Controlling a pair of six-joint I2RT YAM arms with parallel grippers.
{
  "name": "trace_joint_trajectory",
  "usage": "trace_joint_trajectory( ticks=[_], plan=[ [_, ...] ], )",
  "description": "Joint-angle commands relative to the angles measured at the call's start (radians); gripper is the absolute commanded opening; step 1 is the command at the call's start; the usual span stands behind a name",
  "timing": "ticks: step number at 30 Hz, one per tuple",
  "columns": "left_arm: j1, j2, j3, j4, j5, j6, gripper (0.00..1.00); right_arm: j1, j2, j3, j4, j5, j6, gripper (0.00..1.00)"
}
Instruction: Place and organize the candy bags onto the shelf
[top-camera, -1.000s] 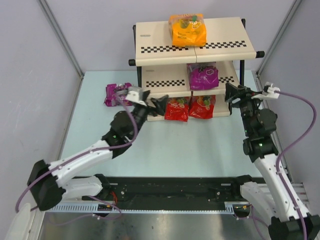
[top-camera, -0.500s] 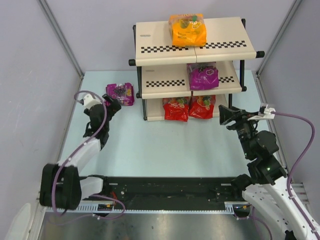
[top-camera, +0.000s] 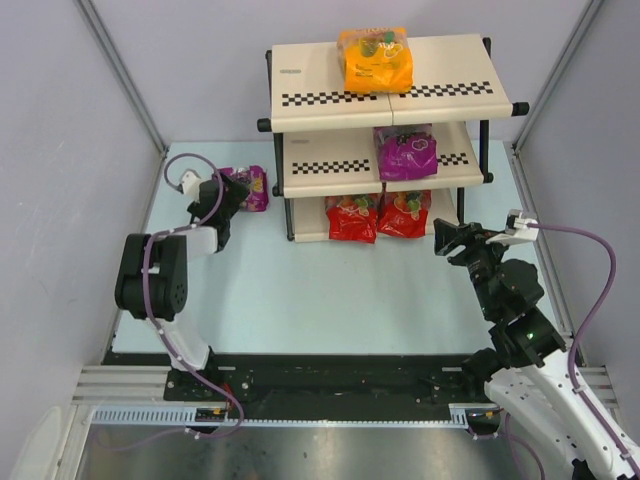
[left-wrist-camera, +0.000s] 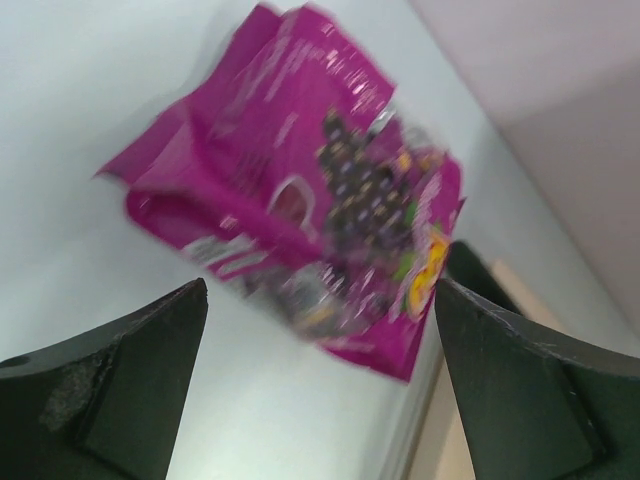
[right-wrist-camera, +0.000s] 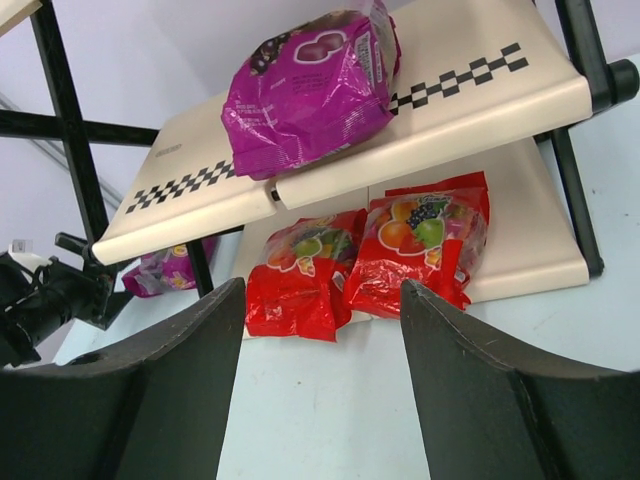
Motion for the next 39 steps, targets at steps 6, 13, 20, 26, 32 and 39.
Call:
trace_joint_trajectory(
  ticks=[6,13,20,26,32,39],
  plan=[
    [0.005,0.172,0.214,0.031,0.022,-0.067,0.57,-0.013,0.018,-0.026,0.03,0.019,-0.014,0.68],
    [0.006,0.153,0.123,0.103,0.079,-0.077,0.0,-0.03,-0.018,-0.031,0.006,0.012,0.0,0.68],
    [0.006,-0.15,-0.181,0.195,0.128,-0.11,0.0,-0.031,-0.09,-0.031,-0.034,0.002,0.02,0.68],
    [0.003,-0.58,-0.533,0.129,0.269,-0.137,0.0,-0.03,-0.146,-0.031,-0.069,-0.018,0.047,0.68],
    [-0.032,-1.033,-0.673,-0.194,0.372,-0.057,0.0,-0.028,-0.185,-0.02,-0.109,-0.04,0.052,0.68],
    [-0.083,-1.343,-0.727,-0.395,0.579,-0.028,0.0,-0.028,-0.206,-0.016,-0.158,-0.084,0.067,0.67]
  ],
)
